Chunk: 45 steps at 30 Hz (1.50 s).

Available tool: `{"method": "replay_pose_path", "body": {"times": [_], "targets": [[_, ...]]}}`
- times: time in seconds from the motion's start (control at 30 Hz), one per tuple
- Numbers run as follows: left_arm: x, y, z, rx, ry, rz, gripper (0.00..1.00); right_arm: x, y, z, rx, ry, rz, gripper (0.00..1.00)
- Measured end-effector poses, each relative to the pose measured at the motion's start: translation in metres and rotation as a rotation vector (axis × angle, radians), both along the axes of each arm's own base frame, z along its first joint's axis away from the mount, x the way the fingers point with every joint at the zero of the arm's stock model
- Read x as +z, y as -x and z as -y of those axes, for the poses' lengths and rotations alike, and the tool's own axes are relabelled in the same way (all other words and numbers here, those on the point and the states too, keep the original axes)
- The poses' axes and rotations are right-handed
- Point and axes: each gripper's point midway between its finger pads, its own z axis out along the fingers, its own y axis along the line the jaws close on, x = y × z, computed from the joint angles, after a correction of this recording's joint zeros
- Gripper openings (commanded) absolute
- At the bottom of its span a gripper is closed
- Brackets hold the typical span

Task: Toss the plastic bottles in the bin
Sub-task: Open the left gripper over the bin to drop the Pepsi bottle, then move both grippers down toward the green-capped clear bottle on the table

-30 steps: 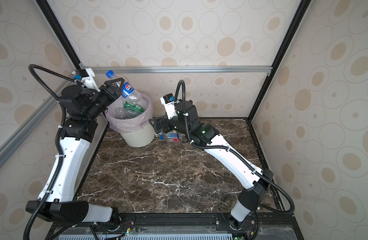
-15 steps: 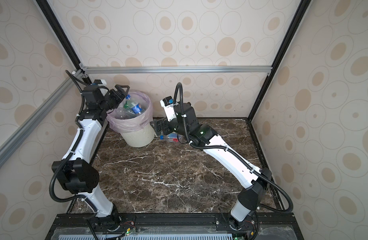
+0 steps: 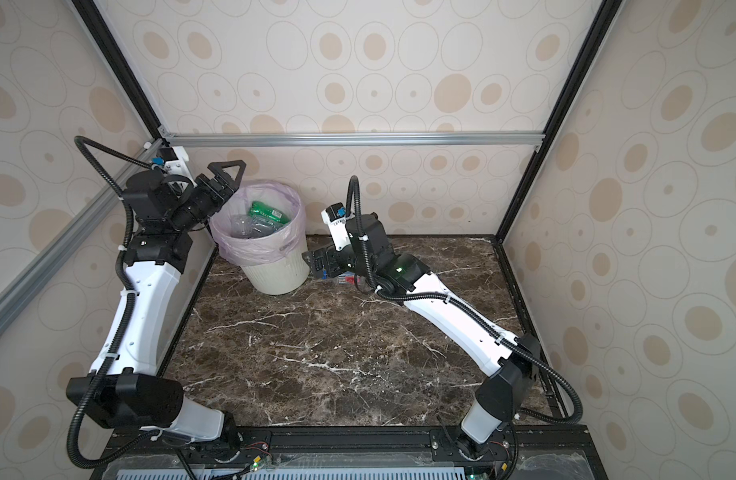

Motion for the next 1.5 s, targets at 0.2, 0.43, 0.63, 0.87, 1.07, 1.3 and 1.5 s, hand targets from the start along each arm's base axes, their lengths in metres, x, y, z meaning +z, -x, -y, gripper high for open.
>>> {"method": "replay_pose_path", "body": {"times": [0.2, 0.43, 0.63, 0.87, 1.07, 1.3, 1.5], "targets": [[-0.027, -0.003, 0.023, -0.053, -0.012, -0.054, 0.99, -0.008, 0.001, 0.007, -0.025, 0.012, -0.012, 1.0], [-0.048, 0.005, 0.079, -0.168, -0.062, -0.083, 0.99, -0.007, 0.003, 0.022, -0.072, 0.023, 0.005, 1.0], [-0.07, 0.015, 0.122, -0.246, -0.104, -0.111, 0.99, -0.019, -0.003, 0.048, -0.134, 0.043, -0.005, 1.0], [-0.111, 0.027, 0.158, -0.307, -0.162, -0.179, 0.99, -0.041, -0.027, 0.106, -0.271, 0.063, -0.054, 1.0], [-0.158, 0.044, 0.193, -0.373, -0.199, -0.253, 0.99, -0.075, -0.053, 0.172, -0.437, 0.069, -0.155, 1.0], [-0.217, 0.066, 0.234, -0.46, -0.235, -0.339, 0.99, -0.122, -0.081, 0.22, -0.547, 0.1, -0.288, 1.0], [-0.269, 0.072, 0.249, -0.492, -0.23, -0.424, 0.99, -0.177, -0.099, 0.235, -0.569, 0.145, -0.414, 1.0]]}}
